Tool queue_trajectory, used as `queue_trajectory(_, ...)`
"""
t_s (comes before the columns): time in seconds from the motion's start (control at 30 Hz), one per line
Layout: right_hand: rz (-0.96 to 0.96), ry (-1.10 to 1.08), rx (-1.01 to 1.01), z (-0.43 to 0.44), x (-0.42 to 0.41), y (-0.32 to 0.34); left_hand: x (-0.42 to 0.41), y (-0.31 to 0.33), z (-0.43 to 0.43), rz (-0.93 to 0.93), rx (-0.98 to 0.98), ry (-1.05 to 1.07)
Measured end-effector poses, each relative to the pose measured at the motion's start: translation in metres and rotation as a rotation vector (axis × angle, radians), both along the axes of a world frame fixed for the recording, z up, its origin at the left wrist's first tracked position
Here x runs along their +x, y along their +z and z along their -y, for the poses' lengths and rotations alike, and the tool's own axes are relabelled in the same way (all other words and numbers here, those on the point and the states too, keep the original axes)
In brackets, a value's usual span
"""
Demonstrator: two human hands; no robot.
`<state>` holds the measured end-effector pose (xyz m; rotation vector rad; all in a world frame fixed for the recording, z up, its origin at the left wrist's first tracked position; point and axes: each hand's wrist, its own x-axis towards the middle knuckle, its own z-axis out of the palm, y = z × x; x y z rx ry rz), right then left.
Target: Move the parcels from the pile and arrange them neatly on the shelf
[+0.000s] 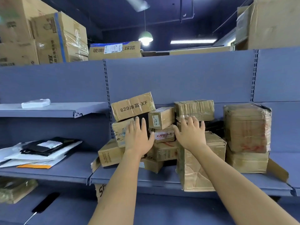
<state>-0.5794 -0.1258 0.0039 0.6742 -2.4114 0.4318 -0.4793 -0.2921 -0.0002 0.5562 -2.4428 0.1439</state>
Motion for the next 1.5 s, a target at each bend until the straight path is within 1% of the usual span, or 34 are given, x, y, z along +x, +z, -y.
queue_trajectory(0.13, -0.012, 0.056, -0.033, 0.028, -0.001, 0.002, -0.019, -0.002, 0.015, 0.021, -0.020, -0.057)
queue_trajectory(0.3, -0.062, 0.074, 0.004, 0.070, 0.000, 0.010, -0.033, 0.008, 0.043, -0.016, -0.101, -0.135)
queue_trajectory(0.43, -0.070, 0.067, 0.000, 0.105, -0.001, 0.014, -0.034, 0.019, 0.081, -0.055, -0.130, -0.152)
queue_trajectory(0.53, -0.050, 0.071, -0.059, 0.132, 0.001, 0.016, -0.030, 0.023, 0.112, -0.073, -0.136, -0.161)
queue_trajectory(0.63, -0.060, 0.087, -0.053, 0.158, 0.004, 0.017, -0.026, 0.027, 0.139, -0.087, -0.148, -0.143)
queue_trajectory(0.77, -0.137, 0.118, 0.020, 0.181, 0.003, 0.023, -0.026, 0.036, 0.169, -0.076, -0.195, -0.131)
queue_trajectory(0.97, -0.195, 0.088, 0.138, 0.191, -0.013, 0.024, -0.042, 0.045, 0.205, -0.039, -0.317, -0.133)
queue_trajectory(1.1, -0.238, 0.065, 0.233, 0.194, -0.030, 0.035, -0.049, 0.047, 0.219, -0.103, -0.257, -0.085)
queue_trajectory(1.23, -0.371, 0.070, 0.287, 0.211, -0.044, 0.052, -0.061, 0.053, 0.232, -0.069, -0.252, -0.066)
queue_trajectory(1.37, -0.478, 0.089, 0.369, 0.227, -0.054, 0.061, -0.071, 0.055, 0.239, -0.087, -0.230, -0.061)
queue_trajectory(1.43, -0.496, 0.097, 0.400, 0.236, -0.060, 0.062, -0.074, 0.056, 0.242, -0.055, -0.248, -0.052)
queue_trajectory(1.5, -0.498, 0.112, 0.380, 0.241, -0.066, 0.059, -0.077, 0.058, 0.246, -0.038, -0.288, -0.061)
